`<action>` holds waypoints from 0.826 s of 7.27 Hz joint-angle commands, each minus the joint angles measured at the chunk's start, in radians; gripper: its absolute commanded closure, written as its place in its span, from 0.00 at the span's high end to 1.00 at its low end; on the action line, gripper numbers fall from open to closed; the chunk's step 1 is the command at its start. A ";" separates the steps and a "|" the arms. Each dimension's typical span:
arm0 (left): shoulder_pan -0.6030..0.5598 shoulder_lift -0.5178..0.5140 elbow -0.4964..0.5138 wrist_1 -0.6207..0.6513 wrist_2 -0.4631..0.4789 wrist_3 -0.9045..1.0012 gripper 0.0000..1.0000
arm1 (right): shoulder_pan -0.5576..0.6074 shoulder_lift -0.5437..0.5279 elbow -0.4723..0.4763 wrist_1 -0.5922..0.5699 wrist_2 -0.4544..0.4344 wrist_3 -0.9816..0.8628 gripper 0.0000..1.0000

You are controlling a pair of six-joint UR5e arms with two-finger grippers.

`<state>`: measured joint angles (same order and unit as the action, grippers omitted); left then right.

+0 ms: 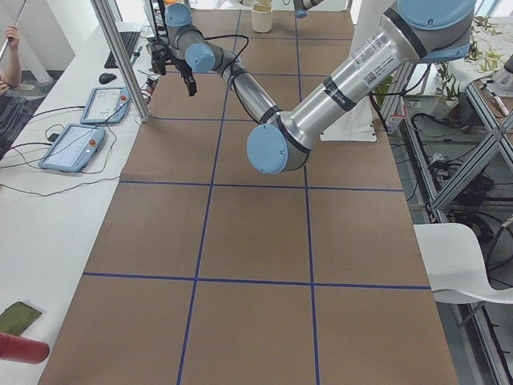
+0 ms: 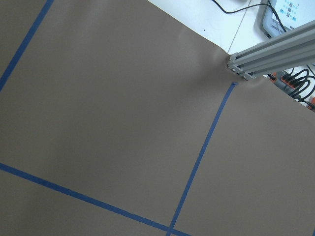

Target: Left arm hands cup to right arm to dump lemon

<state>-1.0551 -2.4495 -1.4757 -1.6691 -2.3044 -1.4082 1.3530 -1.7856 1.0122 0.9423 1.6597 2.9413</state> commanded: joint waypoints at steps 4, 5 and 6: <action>0.004 0.001 -0.002 0.000 0.003 0.002 1.00 | -0.002 -0.001 0.040 0.035 0.011 -0.319 0.07; 0.006 0.001 -0.002 0.000 0.003 0.002 1.00 | -0.002 -0.005 0.036 0.036 0.014 -0.437 0.07; 0.006 0.001 -0.002 0.000 0.003 0.002 1.00 | -0.002 -0.012 0.029 0.033 0.041 -0.564 0.09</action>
<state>-1.0498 -2.4483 -1.4772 -1.6690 -2.3010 -1.4068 1.3517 -1.7908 1.0473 0.9755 1.6787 2.5269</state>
